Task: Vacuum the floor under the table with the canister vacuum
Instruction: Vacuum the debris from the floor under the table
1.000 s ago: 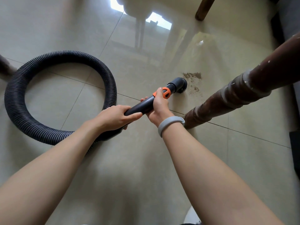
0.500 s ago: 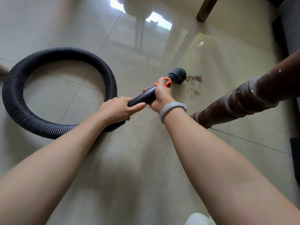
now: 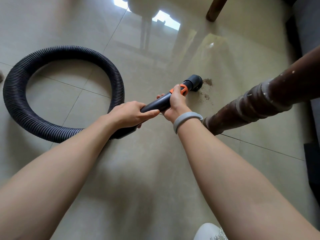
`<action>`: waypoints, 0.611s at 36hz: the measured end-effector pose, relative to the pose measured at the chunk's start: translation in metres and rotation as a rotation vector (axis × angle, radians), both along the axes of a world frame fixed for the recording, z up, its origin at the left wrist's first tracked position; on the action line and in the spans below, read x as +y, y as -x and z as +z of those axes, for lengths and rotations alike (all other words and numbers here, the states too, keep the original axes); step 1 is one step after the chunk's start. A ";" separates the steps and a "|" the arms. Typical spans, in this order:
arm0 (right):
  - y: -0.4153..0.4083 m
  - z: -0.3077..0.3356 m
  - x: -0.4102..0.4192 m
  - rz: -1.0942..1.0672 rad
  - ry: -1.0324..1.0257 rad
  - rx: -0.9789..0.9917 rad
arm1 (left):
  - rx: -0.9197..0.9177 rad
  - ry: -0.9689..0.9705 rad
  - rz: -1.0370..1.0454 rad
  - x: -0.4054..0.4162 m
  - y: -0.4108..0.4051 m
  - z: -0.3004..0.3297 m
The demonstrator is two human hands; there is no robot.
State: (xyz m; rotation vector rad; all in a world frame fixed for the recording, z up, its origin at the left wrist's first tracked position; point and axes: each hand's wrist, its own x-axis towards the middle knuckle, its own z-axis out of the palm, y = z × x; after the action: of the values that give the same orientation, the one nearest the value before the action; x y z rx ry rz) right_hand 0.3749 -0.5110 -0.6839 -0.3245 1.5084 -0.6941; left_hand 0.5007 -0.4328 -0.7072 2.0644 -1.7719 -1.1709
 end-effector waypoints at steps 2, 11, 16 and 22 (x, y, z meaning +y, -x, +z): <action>0.001 0.000 0.006 -0.015 0.001 -0.008 | 0.010 -0.002 -0.005 0.005 0.000 0.001; 0.000 -0.001 0.048 -0.132 -0.007 -0.071 | -0.001 -0.013 -0.055 0.033 -0.008 0.000; -0.004 0.000 0.064 -0.178 -0.017 -0.113 | 0.034 -0.036 -0.074 0.043 -0.014 0.003; -0.003 0.002 0.067 -0.217 -0.037 -0.088 | 0.007 -0.028 -0.107 0.042 -0.013 0.004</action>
State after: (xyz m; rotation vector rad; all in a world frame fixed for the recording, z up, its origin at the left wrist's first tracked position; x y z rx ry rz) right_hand 0.3775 -0.4435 -0.6821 -0.1011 1.4833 -0.8405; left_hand 0.5137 -0.3909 -0.7031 2.0003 -1.8948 -1.2369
